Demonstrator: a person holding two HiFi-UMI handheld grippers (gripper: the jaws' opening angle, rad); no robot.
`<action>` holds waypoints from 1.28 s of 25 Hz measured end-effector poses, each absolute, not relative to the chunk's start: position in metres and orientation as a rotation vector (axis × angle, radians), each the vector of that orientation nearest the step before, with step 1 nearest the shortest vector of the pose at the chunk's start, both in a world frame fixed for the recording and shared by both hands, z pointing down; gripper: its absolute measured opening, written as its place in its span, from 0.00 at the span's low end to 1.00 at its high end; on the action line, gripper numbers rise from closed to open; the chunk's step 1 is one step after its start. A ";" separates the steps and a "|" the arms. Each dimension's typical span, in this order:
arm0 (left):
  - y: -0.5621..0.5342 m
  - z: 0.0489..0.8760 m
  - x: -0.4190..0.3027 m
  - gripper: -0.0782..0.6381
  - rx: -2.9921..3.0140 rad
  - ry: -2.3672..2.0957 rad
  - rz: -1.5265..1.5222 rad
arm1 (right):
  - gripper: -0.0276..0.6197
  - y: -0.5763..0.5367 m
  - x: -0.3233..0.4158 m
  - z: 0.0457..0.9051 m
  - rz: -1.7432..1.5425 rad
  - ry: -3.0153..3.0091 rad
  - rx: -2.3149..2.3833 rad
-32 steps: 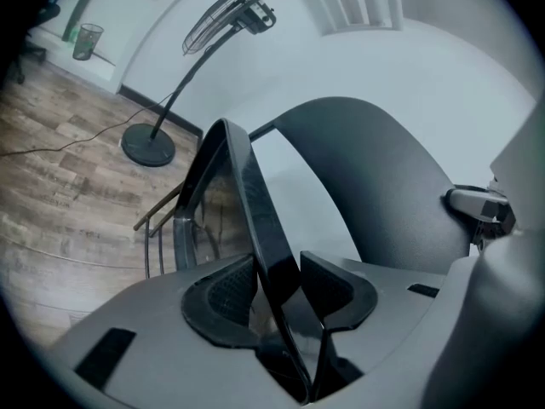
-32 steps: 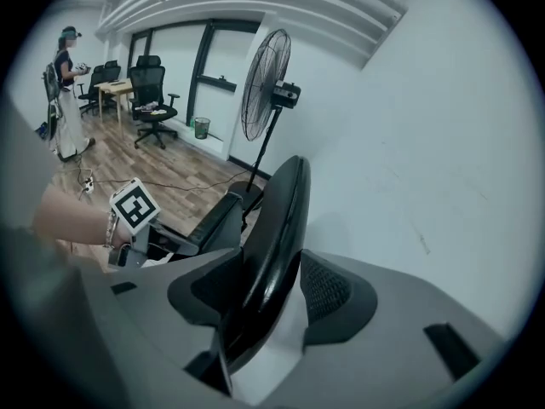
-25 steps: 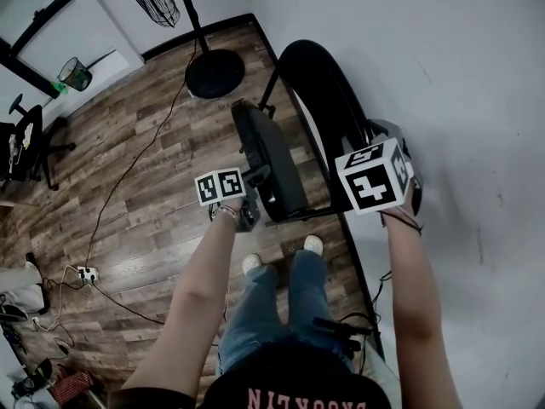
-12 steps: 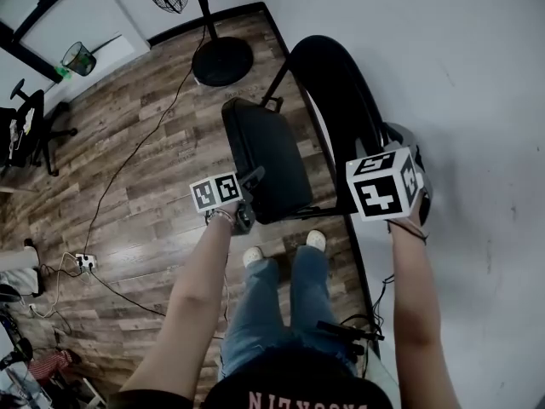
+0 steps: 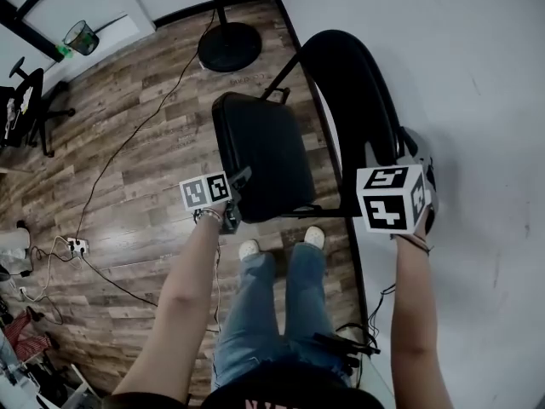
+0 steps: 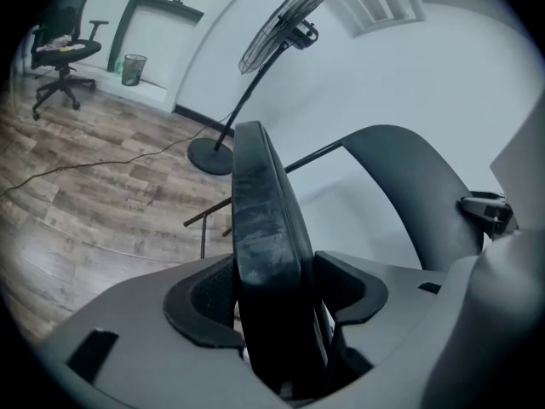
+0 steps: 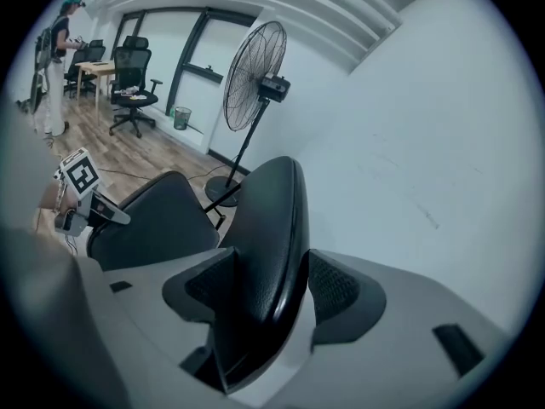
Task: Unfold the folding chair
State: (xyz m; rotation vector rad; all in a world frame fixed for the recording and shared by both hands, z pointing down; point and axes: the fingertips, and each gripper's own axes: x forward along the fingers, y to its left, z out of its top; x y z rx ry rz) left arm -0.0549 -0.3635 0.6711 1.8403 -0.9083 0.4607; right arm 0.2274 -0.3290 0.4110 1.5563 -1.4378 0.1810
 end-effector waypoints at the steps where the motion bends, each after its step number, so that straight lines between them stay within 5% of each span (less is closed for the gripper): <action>1: -0.364 0.675 -0.060 0.48 1.834 -0.907 0.459 | 0.46 -0.329 0.227 0.414 0.181 -1.434 1.559; 32: -0.367 0.789 -0.174 0.48 1.751 -0.804 0.236 | 0.47 -0.333 0.232 0.489 0.174 -1.397 1.666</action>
